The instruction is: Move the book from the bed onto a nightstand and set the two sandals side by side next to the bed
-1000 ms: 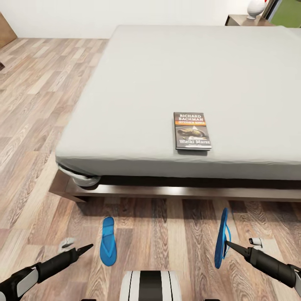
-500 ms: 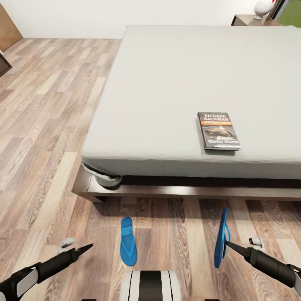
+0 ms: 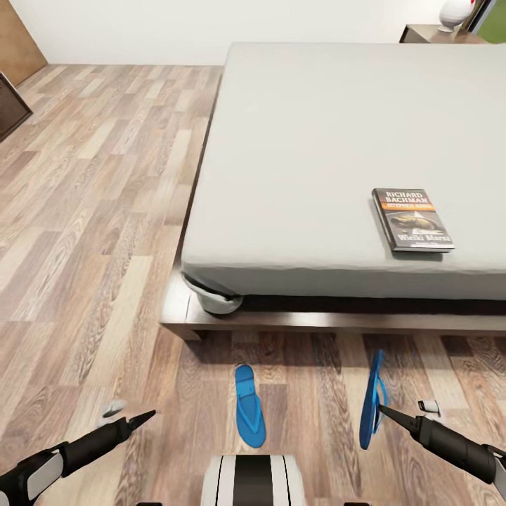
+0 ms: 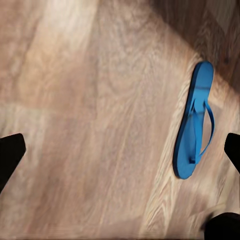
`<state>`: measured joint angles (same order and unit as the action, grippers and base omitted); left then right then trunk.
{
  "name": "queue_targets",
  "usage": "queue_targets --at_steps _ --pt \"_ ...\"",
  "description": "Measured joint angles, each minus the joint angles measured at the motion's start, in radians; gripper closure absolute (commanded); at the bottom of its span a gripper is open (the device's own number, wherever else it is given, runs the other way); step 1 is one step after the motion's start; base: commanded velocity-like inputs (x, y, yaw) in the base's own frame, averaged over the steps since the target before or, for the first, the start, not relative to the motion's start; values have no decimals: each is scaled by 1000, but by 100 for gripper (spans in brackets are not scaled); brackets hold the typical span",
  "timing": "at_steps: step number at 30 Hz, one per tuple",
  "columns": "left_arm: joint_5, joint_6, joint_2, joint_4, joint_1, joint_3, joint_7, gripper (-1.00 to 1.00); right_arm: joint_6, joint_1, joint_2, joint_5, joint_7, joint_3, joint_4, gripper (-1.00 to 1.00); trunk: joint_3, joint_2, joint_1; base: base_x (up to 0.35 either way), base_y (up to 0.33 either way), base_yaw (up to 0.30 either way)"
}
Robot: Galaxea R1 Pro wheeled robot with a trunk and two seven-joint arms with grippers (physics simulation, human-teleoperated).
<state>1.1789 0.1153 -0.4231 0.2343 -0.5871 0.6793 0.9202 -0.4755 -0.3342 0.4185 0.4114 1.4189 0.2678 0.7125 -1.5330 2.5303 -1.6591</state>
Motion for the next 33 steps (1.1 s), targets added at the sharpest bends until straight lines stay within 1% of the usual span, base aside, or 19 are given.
queue_targets --at_steps 25,28,33 --pt "1 2 0 0 0 0 1 -100 2 0 1 0 0 0 0 100 0 0 0 0 315 0" --pt "1 2 0 0 0 0 0 -100 2 0 2 0 0 0 0 100 0 0 0 0 151 0" --pt "1 2 0 0 0 0 0 -100 1 0 1 0 0 0 1 100 0 0 0 0 20 0"
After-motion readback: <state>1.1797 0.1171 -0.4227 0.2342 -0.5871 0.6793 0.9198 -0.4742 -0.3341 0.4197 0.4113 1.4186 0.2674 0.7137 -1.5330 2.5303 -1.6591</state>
